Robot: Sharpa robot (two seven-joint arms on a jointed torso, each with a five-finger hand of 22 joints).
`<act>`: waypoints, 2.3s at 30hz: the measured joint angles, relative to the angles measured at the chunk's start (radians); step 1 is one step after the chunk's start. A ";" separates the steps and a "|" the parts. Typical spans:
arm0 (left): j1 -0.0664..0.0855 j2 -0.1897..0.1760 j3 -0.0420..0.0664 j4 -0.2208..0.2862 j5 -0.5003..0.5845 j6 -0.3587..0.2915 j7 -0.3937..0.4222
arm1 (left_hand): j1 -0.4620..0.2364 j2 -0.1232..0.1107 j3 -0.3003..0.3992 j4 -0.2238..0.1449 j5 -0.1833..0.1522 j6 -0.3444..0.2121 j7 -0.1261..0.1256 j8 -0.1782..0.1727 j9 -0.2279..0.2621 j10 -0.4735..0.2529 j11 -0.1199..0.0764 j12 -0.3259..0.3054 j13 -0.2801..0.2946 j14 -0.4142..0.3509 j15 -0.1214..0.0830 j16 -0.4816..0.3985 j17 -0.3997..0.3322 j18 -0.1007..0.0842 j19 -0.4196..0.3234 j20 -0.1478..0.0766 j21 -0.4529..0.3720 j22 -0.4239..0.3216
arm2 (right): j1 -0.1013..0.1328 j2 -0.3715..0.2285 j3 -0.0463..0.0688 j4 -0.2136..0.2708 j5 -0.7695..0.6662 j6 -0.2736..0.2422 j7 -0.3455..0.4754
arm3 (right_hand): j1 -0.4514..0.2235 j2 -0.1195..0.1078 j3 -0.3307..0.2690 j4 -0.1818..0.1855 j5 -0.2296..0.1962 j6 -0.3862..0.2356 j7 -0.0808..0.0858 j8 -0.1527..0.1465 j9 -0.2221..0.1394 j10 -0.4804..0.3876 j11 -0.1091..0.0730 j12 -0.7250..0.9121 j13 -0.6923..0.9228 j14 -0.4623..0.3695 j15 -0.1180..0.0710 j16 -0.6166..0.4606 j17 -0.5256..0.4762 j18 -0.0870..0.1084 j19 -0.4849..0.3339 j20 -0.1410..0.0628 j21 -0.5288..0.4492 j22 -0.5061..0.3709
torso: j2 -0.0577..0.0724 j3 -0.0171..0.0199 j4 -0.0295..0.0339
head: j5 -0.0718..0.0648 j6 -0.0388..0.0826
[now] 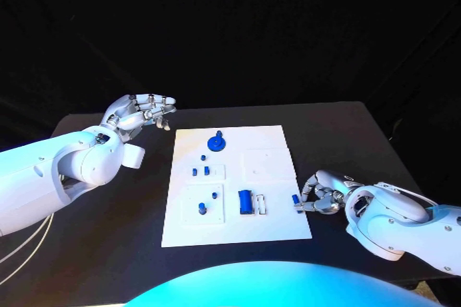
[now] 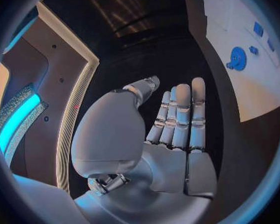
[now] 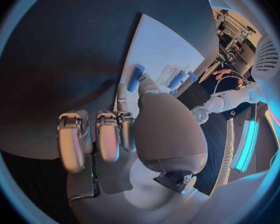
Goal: Assemble the parts on the task board
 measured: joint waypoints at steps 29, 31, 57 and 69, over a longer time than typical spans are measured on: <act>0.000 -0.003 0.000 0.000 0.000 0.000 0.000 | 0.000 0.000 0.000 0.000 0.000 0.000 0.000 0.006 -0.001 0.000 0.000 0.000 0.000 -0.004 0.004 0.004 0.000 0.000 0.000 0.000 0.000 -0.001 | -0.020 0.072 0.010 -0.014 -0.099 0.007 -0.039 | 0.159 -0.051 0.254 0.096 0.191 0.038 -0.020 0.004 0.085 0.002 -0.009 0.000 0.000 0.002 -0.009 0.000 0.000 0.000 0.000 0.000 0.000 0.000 | -0.001 -0.0006 0.0010 | 0.007 0.000; 0.000 -0.003 0.000 0.000 0.000 0.000 0.000 | 0.000 0.000 0.000 0.000 0.000 0.000 0.000 0.006 -0.001 0.000 0.000 0.005 0.000 -0.004 0.004 0.004 -0.001 0.000 0.000 0.000 0.000 -0.001 | -0.020 0.070 0.009 -0.007 -0.096 0.003 -0.045 | 0.126 -0.059 0.289 0.077 0.197 0.030 -0.020 0.009 0.032 0.002 -0.009 0.000 0.000 0.002 -0.009 0.000 0.000 0.000 0.000 0.000 0.000 0.000 | -0.001 -0.0008 0.0008 | 0.008 0.000; 0.000 0.001 0.000 0.000 0.000 0.000 -0.001 | 0.000 0.000 0.000 0.000 0.000 0.000 0.000 0.006 -0.001 0.000 0.000 0.005 0.000 -0.004 0.004 0.004 -0.001 0.000 0.000 0.000 0.000 -0.001 | 0.045 0.159 0.003 0.020 0.322 -0.067 -0.045 | -0.048 -0.065 0.491 -0.047 0.208 0.009 -0.013 0.016 0.037 0.002 -0.009 0.000 0.000 0.002 -0.009 0.000 0.000 0.000 0.000 0.000 0.000 0.000 | 0.000 -0.0012 0.0013 | 0.008 0.000; 0.000 0.001 0.000 0.000 0.000 0.000 -0.001 | 0.000 0.000 0.000 0.000 0.000 0.000 0.000 0.006 -0.001 0.000 0.000 0.005 0.000 -0.003 0.004 0.004 -0.001 0.000 0.000 0.000 0.000 -0.002 | 0.033 0.206 0.002 -0.020 0.370 -0.059 -0.041 | -0.112 -0.069 0.497 -0.062 0.232 0.013 -0.017 0.016 0.041 0.002 -0.009 0.000 0.000 0.002 -0.009 0.000 0.000 0.000 0.000 0.000 0.000 -0.001 | 0.001 0.0003 -0.0004 | 0.010 0.000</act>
